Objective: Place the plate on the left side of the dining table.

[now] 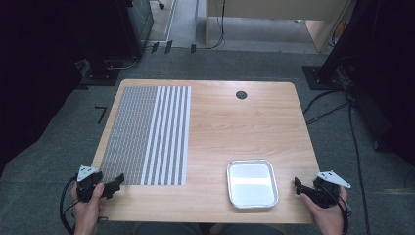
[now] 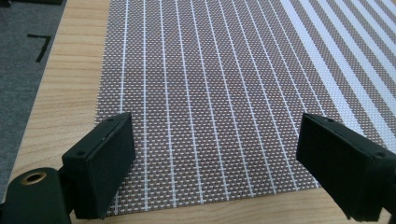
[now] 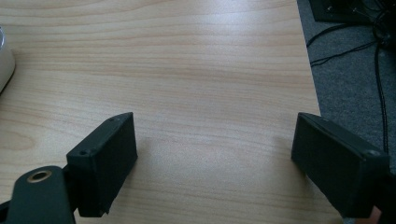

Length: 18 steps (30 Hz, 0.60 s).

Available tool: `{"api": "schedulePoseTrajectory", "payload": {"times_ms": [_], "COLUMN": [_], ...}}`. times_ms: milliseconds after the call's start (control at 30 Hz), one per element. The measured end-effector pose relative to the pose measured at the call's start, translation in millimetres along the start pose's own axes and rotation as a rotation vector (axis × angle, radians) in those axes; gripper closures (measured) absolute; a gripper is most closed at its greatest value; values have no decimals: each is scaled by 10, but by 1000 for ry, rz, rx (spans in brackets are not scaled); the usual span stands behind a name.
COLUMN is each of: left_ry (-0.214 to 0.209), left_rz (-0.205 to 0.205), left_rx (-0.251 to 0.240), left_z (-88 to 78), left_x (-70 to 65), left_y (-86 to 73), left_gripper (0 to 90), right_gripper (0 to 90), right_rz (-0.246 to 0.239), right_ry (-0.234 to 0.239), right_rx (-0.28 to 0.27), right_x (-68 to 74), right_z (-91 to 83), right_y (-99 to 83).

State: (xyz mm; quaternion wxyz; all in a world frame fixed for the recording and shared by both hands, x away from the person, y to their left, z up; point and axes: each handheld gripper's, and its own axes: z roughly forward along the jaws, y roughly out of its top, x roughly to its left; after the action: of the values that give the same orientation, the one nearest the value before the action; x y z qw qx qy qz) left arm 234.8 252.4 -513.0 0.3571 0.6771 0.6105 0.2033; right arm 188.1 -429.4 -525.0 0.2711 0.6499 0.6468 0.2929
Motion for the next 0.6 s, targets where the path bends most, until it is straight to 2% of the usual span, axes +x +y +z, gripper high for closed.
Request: {"api": "schedulePoseTrajectory", "payload": {"times_ms": [167,267,333,400,467,533,600], "left_ry": [16,12,15,4,-39,-24,-29], "left_rz": [-18,-23,-29,-48,-87,-67,-62], "left_rx": [-13,-16,-18,-23,-36,-47,-63], "left_z": [-26,-31,-32,-41,-75,-118,-155], "left_x": [17,19,11,3,-8,-64,-114], "left_y": [-2,2,8,18,37,66,89], "left_gripper": [115,114,114,112,111,106,108], "right_gripper": [153,163,172,178,187,187,191], "right_rz": [8,2,20,44,52,56,58], "right_ry": [-8,-18,-15,-9,-3,0,1], "right_rx": [-3,-34,-68,-96,-122,-135,-142], "right_x": [15,29,38,47,64,86,113], "right_z": [0,-28,-75,-126,-176,-210,-232], "right_y": [3,12,33,58,77,91,105]}}
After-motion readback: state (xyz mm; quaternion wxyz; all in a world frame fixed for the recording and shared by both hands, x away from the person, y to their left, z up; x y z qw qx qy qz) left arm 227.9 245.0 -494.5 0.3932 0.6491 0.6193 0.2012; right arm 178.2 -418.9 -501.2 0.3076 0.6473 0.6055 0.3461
